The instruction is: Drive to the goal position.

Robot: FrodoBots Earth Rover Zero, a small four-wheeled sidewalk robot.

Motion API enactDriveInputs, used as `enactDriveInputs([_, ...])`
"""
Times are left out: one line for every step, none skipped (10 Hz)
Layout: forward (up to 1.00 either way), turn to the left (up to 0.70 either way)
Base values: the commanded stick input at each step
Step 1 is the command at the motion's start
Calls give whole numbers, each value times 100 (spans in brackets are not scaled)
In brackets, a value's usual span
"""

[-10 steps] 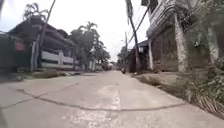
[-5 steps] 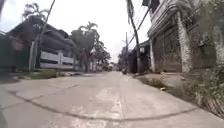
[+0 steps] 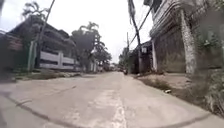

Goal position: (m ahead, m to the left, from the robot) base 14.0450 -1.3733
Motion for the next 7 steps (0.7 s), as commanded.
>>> enactDriveInputs([50, 1])
enactDriveInputs([50, 1])
enactDriveInputs([50, 1])
enactDriveInputs([50, 1])
enactDriveInputs([50, 1])
enactDriveInputs([50, 1])
enactDriveInputs([50, 1])
